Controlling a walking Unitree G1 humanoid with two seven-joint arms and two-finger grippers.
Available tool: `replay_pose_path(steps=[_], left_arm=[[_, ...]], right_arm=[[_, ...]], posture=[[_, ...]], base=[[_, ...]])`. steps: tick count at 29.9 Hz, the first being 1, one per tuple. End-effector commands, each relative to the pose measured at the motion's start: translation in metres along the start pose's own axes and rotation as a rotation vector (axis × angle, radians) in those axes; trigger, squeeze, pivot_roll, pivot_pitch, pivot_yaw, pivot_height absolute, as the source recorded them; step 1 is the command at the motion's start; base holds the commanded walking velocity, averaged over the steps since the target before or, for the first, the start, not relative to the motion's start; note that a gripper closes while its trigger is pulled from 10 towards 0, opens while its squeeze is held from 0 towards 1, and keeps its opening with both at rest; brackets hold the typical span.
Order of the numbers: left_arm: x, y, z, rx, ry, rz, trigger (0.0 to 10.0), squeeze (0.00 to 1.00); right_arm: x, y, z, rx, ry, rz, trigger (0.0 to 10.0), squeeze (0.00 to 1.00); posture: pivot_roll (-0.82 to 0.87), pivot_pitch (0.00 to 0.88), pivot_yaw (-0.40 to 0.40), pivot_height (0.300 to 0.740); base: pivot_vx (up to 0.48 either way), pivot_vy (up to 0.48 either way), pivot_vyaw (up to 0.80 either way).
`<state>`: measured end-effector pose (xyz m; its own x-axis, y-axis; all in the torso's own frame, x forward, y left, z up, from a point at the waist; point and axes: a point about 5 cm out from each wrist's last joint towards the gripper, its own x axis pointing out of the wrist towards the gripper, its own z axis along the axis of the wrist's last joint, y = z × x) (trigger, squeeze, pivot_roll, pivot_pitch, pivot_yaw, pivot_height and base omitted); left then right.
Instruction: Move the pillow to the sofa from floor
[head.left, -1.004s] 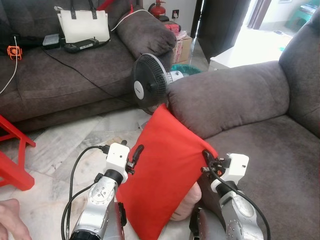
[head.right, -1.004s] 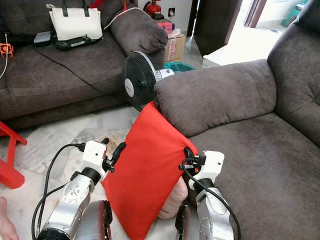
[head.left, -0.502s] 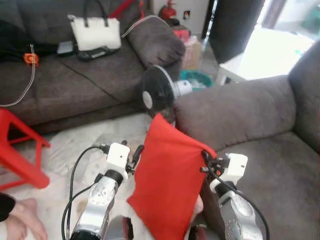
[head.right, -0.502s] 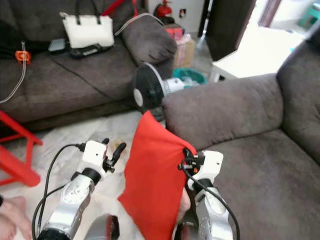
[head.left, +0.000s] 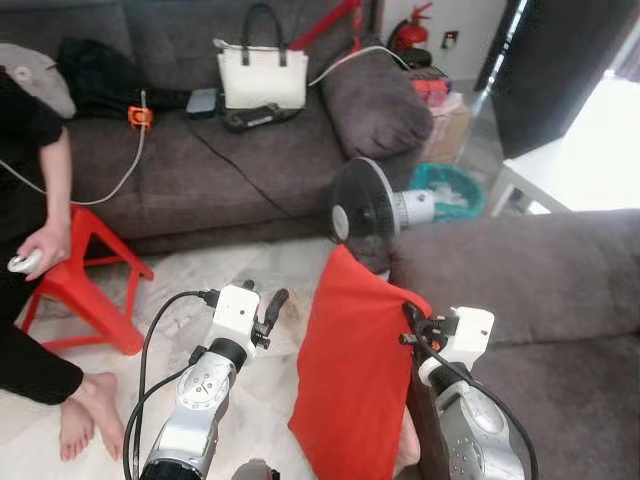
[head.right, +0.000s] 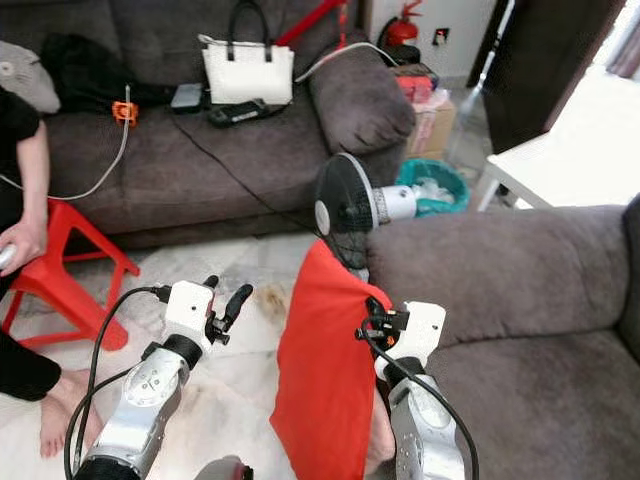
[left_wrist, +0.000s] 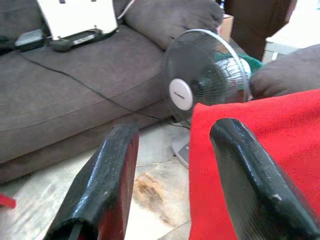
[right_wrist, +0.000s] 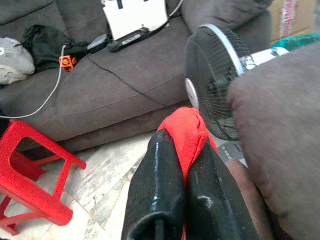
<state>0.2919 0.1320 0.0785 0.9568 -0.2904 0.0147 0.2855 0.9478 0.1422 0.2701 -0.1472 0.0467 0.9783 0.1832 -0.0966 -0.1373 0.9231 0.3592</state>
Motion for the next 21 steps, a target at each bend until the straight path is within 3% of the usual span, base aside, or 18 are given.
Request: replay_pose_path(steps=[1, 21], left_arm=[[-0.0028, 0.0000, -0.0042, -0.012, 0.018, 0.002, 10.0, 0.00], [-0.0037, 0.0003, -0.0062, -0.013, 0.027, -0.001, 10.0, 0.00]], right_arm=[[0.0079, 0.0067, 0.0248, -0.007, -0.130, 0.023, 10.0, 0.00], [0.0106, 0.0045, 0.0215, 0.018, -0.113, -0.006, 10.0, 0.00]], posture=[[0.10, 0.057, -0.060, 0.728], [0.11, 0.054, -0.054, 0.740]], base=[[0.000, 0.000, 0.00], [0.000, 0.000, 0.00]])
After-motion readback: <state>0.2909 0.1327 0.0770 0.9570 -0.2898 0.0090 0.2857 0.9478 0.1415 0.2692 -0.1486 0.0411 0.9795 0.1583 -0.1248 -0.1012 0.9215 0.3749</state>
